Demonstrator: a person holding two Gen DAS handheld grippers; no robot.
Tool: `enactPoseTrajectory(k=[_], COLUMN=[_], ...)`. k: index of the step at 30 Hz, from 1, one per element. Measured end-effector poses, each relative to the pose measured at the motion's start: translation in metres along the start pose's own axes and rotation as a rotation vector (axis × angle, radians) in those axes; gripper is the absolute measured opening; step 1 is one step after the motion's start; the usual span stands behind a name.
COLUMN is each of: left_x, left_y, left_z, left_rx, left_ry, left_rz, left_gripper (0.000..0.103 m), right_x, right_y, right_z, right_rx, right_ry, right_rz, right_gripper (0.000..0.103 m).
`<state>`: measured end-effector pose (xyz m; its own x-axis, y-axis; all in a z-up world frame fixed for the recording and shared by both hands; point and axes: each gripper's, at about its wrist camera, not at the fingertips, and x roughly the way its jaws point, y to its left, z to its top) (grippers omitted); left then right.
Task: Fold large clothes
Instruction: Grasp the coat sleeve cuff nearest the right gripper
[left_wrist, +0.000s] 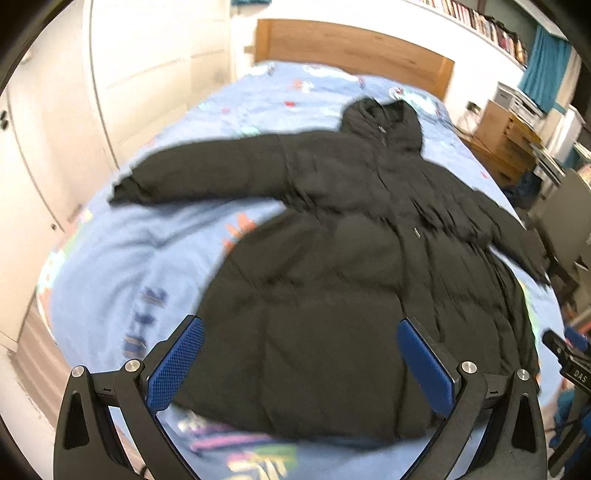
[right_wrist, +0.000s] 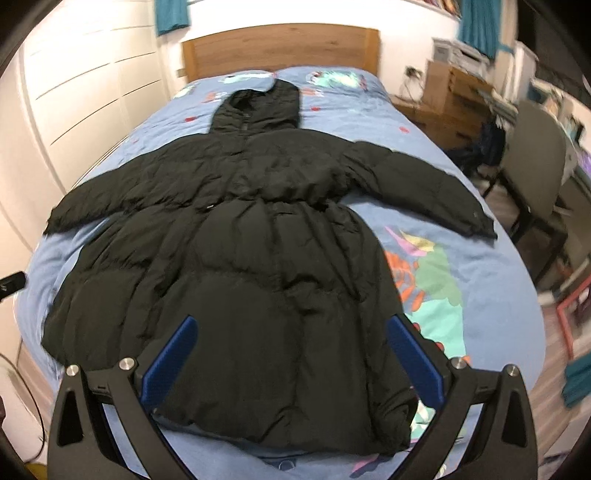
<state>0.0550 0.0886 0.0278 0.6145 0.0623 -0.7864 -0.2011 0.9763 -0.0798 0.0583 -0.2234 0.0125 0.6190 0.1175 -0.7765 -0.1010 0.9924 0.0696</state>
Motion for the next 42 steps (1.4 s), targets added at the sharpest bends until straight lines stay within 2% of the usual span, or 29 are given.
enactPoseTrajectory(k=[5,8,15,21,24,30,36,37,38,40,42], left_x=[0.005,0.015,0.053,0.095,0.111,0.139,0.149,0.149,0.149,0.148,0.147], left_y=[0.017,0.023,0.017,0.002,-0.004,-0.018,-0.022,-0.022,-0.022,-0.023,-0.023], left_z=[0.040,0.060,0.086,0.100,0.104,0.108,0.107,0.107,0.107,0.107,0.107], left_rx=[-0.031,-0.043,-0.035,-0.026,-0.022,-0.006,-0.002,0.000,0.000,0.001,0.004], left_ry=[-0.067,-0.080,-0.058,-0.008,0.011,0.045,0.062,0.062,0.061,0.059,0.056], left_rz=[0.109,0.142,0.182,0.197,0.199,0.191,0.184,0.184,0.182,0.176,0.172], left_gripper=[0.102,0.102,0.102,0.102,0.102,0.102,0.102,0.102,0.102,0.102,0.102], right_x=[0.036,0.058,0.144,0.207,0.230,0.249,0.253,0.254,0.254,0.259,0.261], right_y=[-0.056,-0.096,-0.210,-0.283,-0.307,-0.332,-0.354,-0.355,-0.356,-0.359,-0.361], right_z=[0.023,0.035,0.061,0.067,0.069,0.088,0.090,0.091,0.091,0.093,0.093], right_rx=[0.120,0.230,0.564,0.789,0.879,0.913,0.977,0.982,0.983,0.996,1.011], right_ry=[0.027,0.024,0.021,0.010,-0.009,-0.076,-0.141,-0.146,-0.146,-0.136,-0.132], right_rz=[-0.037,-0.020,0.040,0.071,0.104,0.098,0.122,0.121,0.117,0.125,0.147], right_gripper=[0.103,0.103,0.103,0.103,0.103,0.103,0.101,0.095,0.072,0.034,0.030])
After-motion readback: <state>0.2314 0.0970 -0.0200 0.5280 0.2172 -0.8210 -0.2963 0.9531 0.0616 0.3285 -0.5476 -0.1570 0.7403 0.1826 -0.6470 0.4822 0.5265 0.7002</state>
